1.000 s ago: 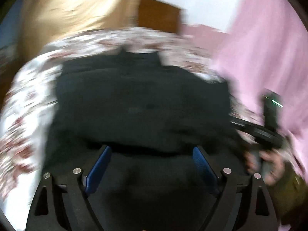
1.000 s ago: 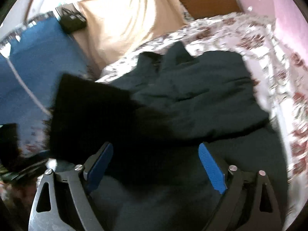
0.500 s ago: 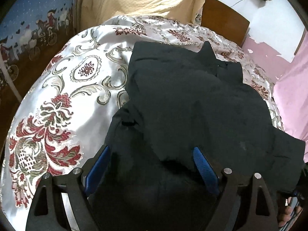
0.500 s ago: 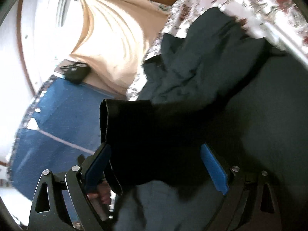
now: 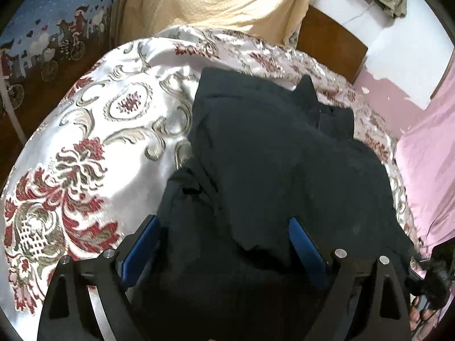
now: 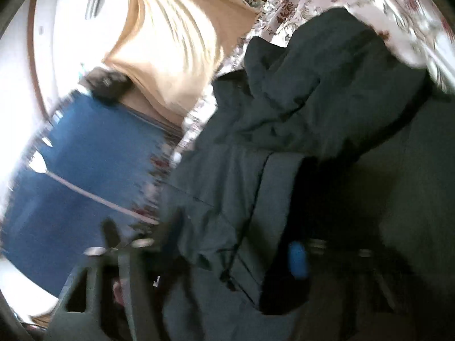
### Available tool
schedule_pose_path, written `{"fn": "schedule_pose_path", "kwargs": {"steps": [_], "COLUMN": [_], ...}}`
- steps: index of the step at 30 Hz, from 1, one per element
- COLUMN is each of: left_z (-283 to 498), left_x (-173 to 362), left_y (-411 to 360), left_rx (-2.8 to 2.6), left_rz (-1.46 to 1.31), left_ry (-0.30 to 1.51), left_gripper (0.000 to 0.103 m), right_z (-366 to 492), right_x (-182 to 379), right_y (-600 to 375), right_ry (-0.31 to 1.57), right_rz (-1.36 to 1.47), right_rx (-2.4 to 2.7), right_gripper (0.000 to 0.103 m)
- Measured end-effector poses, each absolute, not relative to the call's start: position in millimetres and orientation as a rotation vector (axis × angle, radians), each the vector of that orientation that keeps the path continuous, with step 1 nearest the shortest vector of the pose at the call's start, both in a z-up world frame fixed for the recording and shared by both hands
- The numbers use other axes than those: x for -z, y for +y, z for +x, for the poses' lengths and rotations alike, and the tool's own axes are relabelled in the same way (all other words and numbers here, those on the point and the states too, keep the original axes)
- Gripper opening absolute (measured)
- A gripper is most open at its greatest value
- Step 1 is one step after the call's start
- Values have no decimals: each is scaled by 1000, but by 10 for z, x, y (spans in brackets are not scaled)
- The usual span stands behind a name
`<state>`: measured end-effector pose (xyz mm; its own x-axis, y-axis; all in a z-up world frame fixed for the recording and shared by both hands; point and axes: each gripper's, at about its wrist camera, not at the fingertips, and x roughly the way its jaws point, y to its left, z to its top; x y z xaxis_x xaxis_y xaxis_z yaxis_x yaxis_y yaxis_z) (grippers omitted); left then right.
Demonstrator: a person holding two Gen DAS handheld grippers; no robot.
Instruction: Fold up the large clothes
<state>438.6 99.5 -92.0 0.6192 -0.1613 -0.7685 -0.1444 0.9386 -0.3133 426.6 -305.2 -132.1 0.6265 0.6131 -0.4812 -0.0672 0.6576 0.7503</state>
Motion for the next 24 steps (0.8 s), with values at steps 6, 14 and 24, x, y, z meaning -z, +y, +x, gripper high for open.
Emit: {"fn": "schedule_pose_path", "kwargs": {"steps": [6, 14, 24], "left_z": [4446, 4826, 5336], "left_x": [789, 840, 856], "left_y": [1096, 1049, 548], "left_rx": [-6, -64, 43], "left_rz": [-359, -286, -174], "left_ry": [879, 906, 893], "left_gripper": [91, 91, 91], "right_z": [4414, 4994, 5114], "right_x": [781, 276, 363], "right_y": [-3141, -3575, -3289], "right_ry": [752, 725, 718], "right_rz": [545, 303, -123], "right_rx": [-329, -134, 125], "right_gripper": [8, 8, 49]}}
